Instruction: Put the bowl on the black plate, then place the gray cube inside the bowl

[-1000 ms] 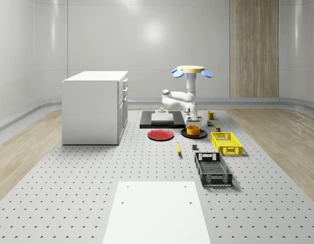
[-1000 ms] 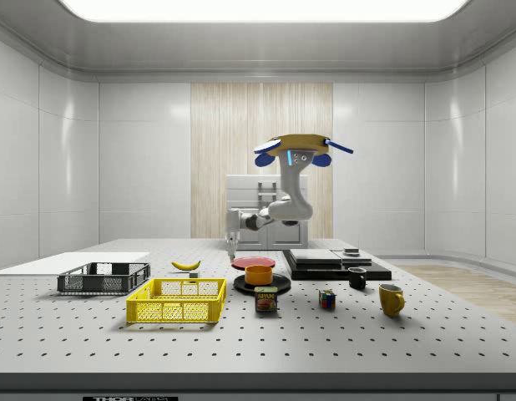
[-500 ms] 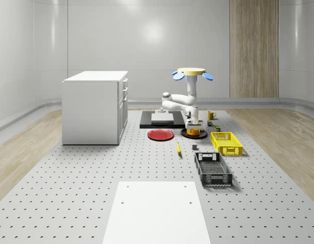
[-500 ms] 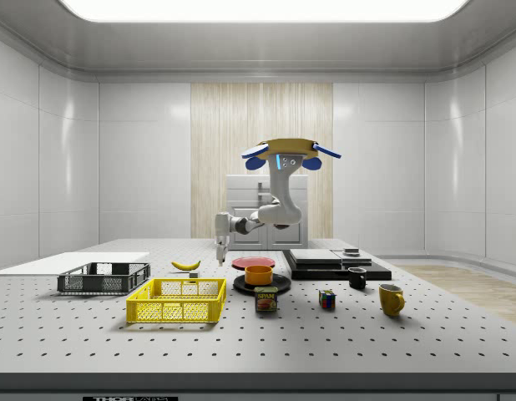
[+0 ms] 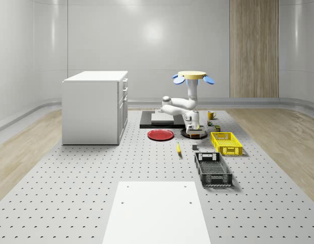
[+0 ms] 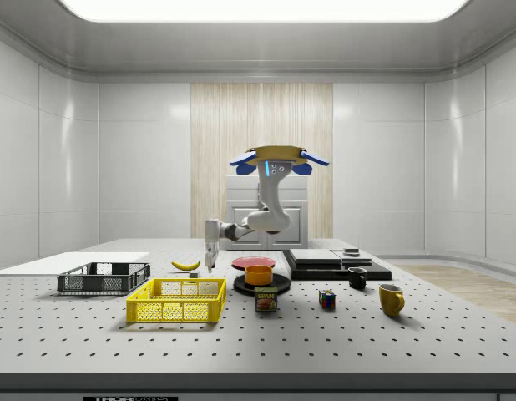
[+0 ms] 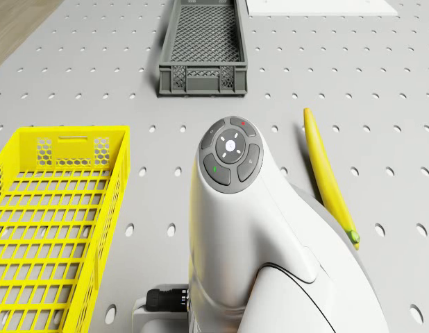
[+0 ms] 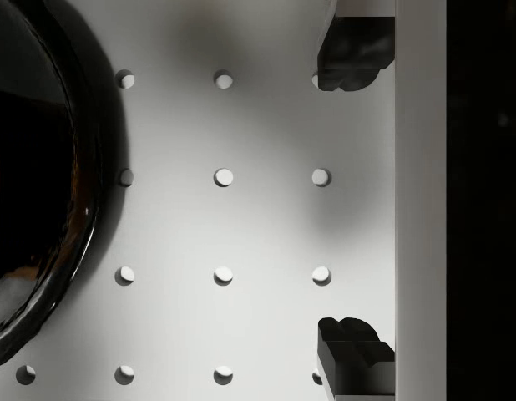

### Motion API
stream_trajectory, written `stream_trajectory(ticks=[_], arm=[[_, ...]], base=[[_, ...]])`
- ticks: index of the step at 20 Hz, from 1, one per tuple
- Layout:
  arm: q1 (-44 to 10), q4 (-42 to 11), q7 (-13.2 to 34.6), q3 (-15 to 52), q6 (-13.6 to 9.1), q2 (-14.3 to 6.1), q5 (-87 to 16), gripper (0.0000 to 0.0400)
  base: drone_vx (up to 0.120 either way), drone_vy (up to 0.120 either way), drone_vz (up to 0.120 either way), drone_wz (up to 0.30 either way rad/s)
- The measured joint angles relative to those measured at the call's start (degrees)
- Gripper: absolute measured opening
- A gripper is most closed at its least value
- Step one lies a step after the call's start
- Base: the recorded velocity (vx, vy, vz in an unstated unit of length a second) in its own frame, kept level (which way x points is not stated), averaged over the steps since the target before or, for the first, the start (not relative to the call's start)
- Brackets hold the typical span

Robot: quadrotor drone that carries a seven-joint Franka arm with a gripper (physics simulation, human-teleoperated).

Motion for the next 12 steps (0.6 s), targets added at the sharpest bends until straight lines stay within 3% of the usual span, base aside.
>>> stream_trajectory(ticks=[4,12], arm=[[0.0,0.0,0.0,0.0,0.0,0.0,0.0,0.04],[0.0,0.0,0.0,0.0,0.1,-0.1,0.0,0.04]], base=[[0.12,-0.1,0.0,0.0],[0.12,-0.005,0.0,0.0]])
